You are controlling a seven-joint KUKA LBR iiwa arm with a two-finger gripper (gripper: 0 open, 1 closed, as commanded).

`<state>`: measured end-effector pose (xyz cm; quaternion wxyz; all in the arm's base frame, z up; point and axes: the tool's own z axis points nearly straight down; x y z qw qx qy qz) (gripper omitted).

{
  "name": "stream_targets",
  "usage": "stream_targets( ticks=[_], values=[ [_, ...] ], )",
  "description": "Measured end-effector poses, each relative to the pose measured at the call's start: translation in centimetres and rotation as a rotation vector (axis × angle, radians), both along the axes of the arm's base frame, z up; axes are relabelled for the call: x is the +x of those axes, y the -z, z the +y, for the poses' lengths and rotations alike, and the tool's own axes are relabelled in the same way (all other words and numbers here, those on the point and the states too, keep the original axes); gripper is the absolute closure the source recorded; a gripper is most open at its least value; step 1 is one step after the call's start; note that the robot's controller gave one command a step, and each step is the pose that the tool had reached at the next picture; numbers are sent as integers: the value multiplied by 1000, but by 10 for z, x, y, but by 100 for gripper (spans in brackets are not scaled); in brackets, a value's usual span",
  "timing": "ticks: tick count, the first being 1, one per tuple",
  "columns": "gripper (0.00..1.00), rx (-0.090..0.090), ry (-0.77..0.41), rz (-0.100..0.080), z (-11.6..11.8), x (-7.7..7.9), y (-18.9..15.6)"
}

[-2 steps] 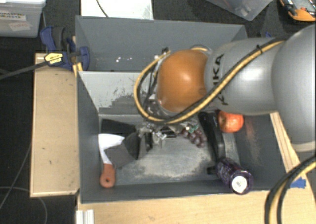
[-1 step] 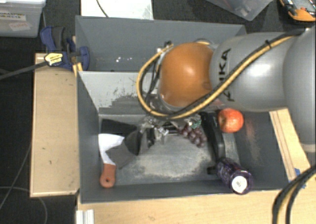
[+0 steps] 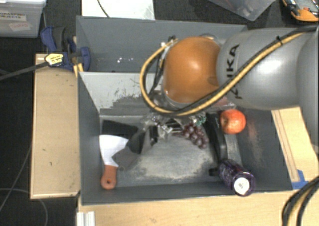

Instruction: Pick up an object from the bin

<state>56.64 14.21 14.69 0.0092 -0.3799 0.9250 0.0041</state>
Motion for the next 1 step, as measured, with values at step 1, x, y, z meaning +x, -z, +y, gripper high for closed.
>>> stream_targets(
  ticks=[1],
  values=[
    [100,2,3,-6,0,1,-15]
  ],
)
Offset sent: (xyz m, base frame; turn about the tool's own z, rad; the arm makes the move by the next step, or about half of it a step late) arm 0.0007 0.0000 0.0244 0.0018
